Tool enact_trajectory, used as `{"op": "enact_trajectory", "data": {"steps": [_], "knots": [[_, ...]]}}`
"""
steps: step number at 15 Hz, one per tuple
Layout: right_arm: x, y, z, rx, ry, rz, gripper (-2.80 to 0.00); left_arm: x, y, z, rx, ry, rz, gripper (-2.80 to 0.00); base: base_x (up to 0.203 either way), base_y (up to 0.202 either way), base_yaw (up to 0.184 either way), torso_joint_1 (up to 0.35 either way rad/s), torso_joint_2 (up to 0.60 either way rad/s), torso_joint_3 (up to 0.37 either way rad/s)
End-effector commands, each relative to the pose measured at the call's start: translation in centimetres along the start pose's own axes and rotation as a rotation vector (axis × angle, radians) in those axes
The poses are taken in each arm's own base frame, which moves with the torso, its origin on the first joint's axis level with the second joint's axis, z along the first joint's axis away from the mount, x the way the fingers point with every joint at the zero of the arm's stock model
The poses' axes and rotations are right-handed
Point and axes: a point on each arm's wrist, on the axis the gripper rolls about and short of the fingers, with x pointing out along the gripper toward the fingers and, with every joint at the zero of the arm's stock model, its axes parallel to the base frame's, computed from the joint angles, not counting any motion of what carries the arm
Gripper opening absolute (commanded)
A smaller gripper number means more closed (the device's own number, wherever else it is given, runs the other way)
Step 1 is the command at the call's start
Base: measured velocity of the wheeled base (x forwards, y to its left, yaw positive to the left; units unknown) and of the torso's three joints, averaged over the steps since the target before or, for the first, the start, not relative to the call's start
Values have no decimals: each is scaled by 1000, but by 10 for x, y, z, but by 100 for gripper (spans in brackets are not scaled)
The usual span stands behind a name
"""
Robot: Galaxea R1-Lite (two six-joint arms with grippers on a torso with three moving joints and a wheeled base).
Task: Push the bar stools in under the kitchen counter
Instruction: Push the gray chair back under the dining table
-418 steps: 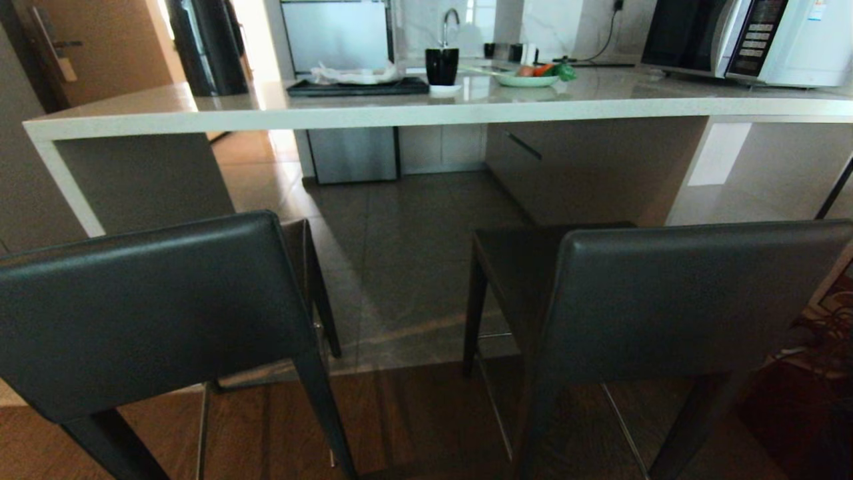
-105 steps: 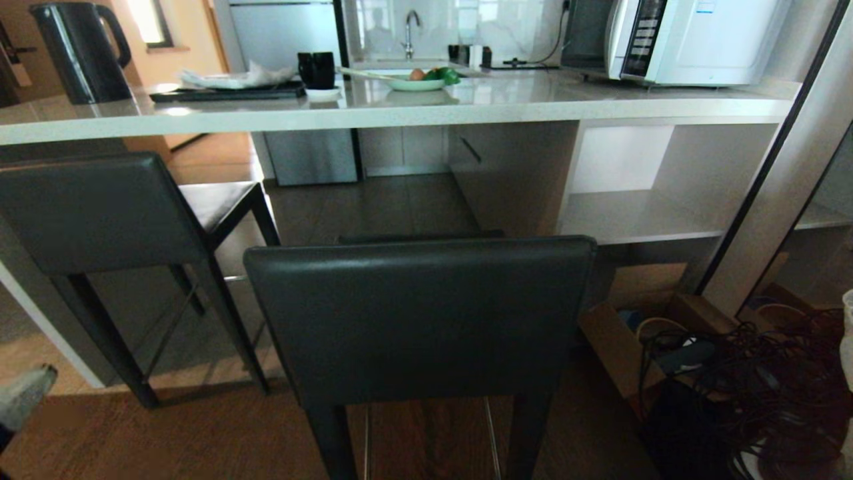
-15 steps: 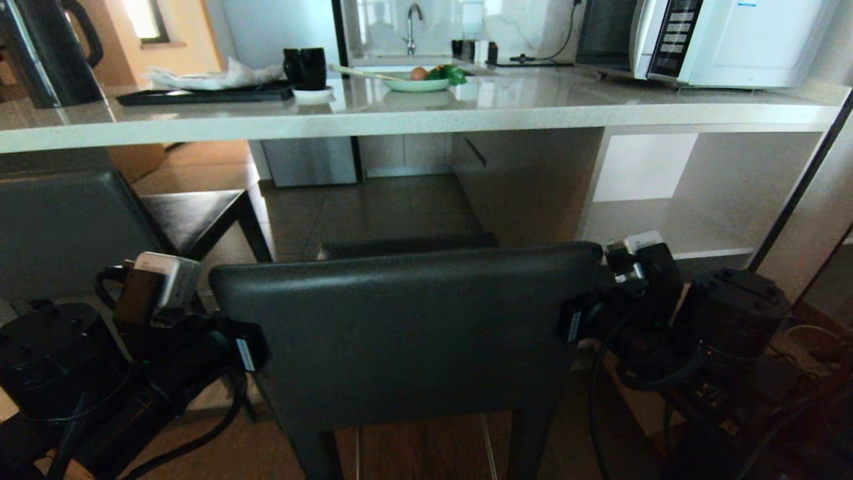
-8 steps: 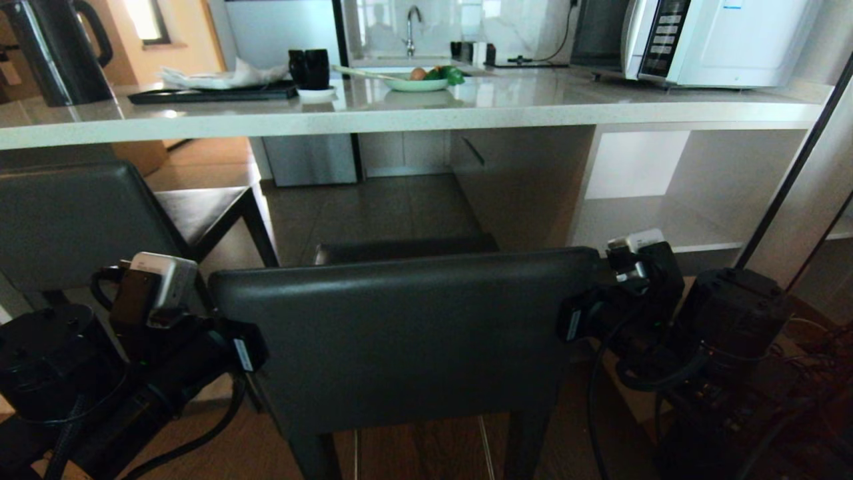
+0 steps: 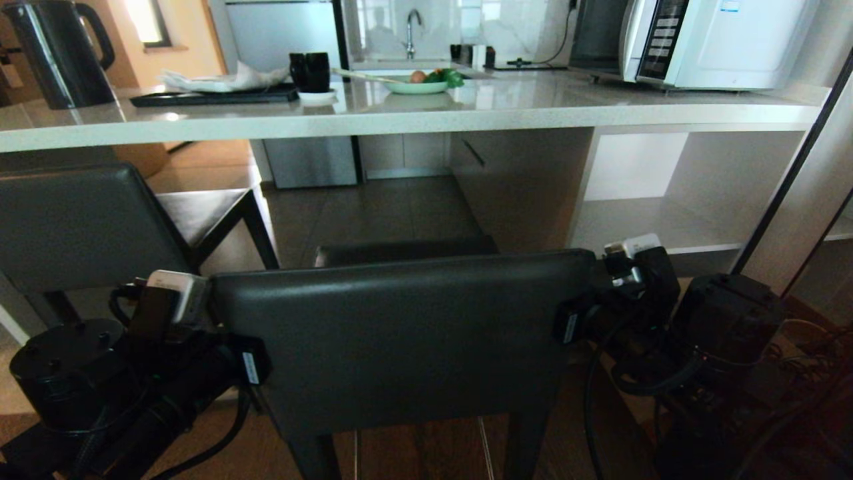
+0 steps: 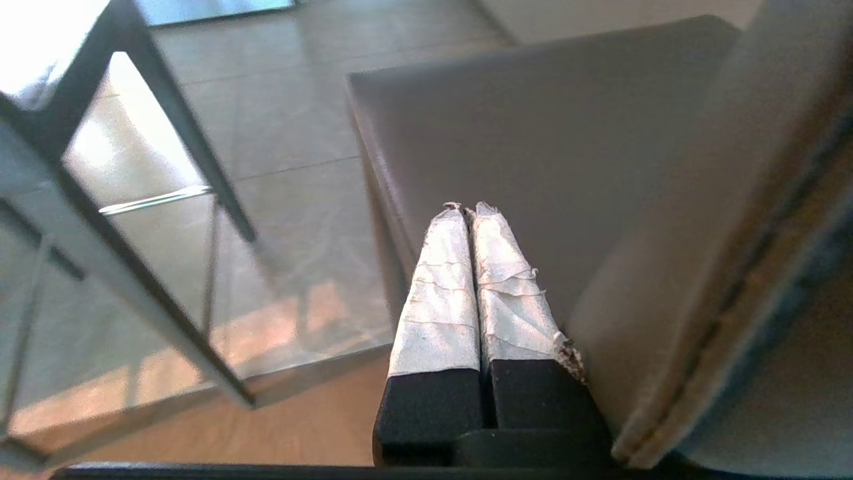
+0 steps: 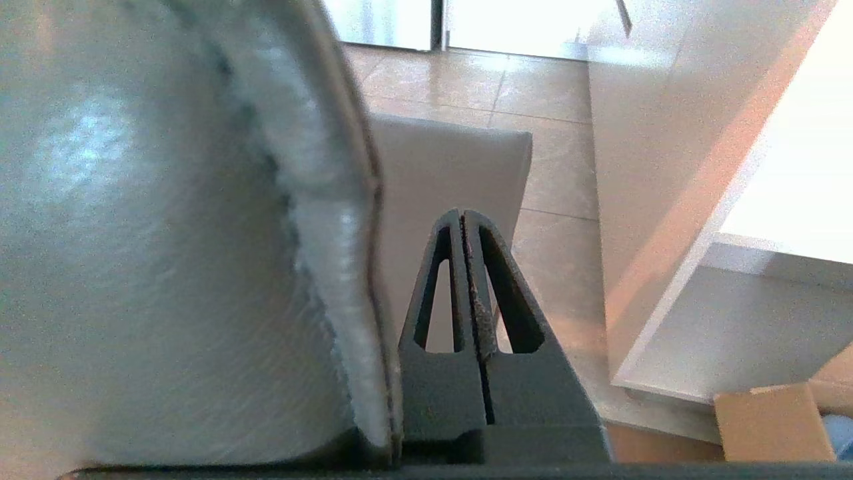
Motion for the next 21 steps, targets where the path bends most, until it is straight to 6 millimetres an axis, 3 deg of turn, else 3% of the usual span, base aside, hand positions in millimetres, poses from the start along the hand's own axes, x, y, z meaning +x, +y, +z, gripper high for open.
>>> {"op": "enact_trajectory", "data": {"steps": [1, 4, 7, 11, 17, 21], "knots": [[-4, 8, -10, -10, 43, 36, -280, 8, -19, -1, 11, 0, -17, -280, 0, 0, 0, 0, 0, 0], [-6, 10, -13, -13, 56, 44, -280, 21, -45, -2, 29, -2, -23, -280, 0, 0, 0, 0, 0, 0], [-8, 10, -16, -15, 70, 48, -280, 26, -53, -2, 36, -8, -39, -280, 0, 0, 0, 0, 0, 0], [4, 11, -17, -12, 58, 45, -280, 21, -39, -3, 25, 2, 5, -280, 0, 0, 0, 0, 0, 0], [44, 18, -18, -31, 1, 34, -280, 18, -18, 4, 6, -20, 82, -280, 0, 0, 0, 0, 0, 0], [38, 17, -18, -29, -8, 30, -280, 27, -16, 5, 3, -25, 95, -280, 0, 0, 0, 0, 0, 0]]}}
